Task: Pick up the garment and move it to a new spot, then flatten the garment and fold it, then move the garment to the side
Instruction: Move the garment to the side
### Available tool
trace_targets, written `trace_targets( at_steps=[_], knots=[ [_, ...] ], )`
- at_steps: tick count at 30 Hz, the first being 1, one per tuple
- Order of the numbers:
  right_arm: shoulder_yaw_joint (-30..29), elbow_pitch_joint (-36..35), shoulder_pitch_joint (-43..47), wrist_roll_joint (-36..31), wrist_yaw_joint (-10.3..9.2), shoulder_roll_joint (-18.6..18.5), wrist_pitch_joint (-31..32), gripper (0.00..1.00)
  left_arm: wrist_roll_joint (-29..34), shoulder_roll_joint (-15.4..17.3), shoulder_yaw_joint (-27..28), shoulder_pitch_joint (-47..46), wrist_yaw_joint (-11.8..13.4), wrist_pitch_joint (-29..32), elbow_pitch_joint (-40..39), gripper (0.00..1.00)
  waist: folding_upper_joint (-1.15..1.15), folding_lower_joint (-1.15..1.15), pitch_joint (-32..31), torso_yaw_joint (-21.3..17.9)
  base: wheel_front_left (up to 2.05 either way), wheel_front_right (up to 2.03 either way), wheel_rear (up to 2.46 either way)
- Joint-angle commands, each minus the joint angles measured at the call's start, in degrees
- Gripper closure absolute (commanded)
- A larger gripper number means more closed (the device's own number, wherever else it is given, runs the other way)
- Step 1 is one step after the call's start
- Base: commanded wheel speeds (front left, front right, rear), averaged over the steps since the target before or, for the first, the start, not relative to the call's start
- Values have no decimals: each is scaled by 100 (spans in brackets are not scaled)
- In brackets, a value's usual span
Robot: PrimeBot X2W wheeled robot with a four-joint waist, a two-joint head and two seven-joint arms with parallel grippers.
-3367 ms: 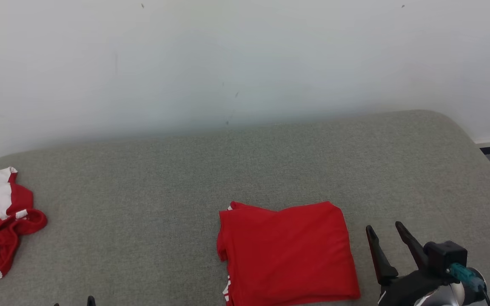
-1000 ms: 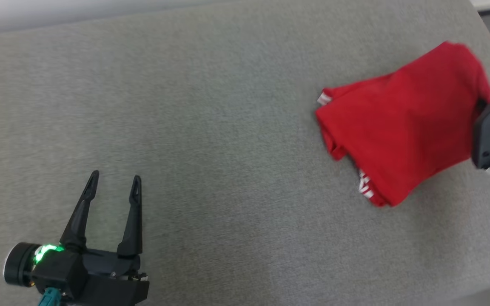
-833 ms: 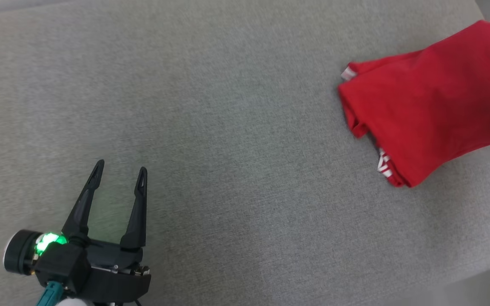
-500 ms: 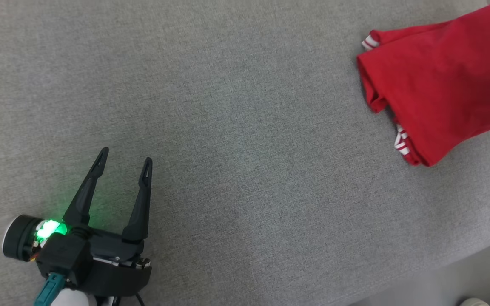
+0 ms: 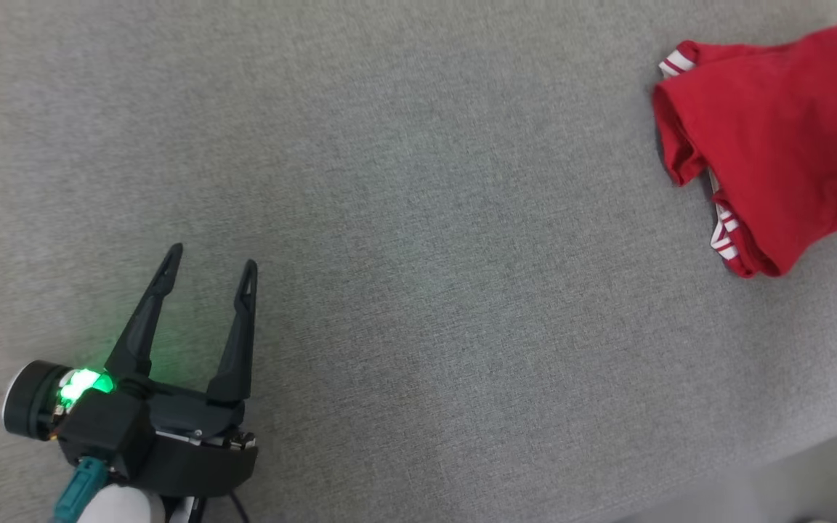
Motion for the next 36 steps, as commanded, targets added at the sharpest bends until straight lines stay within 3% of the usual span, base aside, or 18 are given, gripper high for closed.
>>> trace_targets(
  at_steps=[1,8,20,26,36],
  knots=[
    [-43,-27,120,-61,-14,-2,-55,0,-86,-50,35,-6,12,-18,24,0,-1,0,-141,105,0,0,0],
    [2,-503,732,190,-14,170,-587,0,-157,-427,305,319,38,-17,238,0,-1,0,-966,633,0,0,0],
    [276,-1534,2506,789,-14,763,-1818,0,-124,-696,1177,1324,110,-17,861,0,-1,0,-2525,1381,0,0,0],
    [461,-1828,3354,864,-14,1151,-2200,0,-94,-812,1340,1909,248,-18,828,0,-1,0,-3064,1554,0,0,0],
    [700,-2054,4200,755,-14,1728,-2488,0,-148,-888,1356,2334,308,-18,856,0,-1,0,-3346,1599,0,0,0]
  ],
)
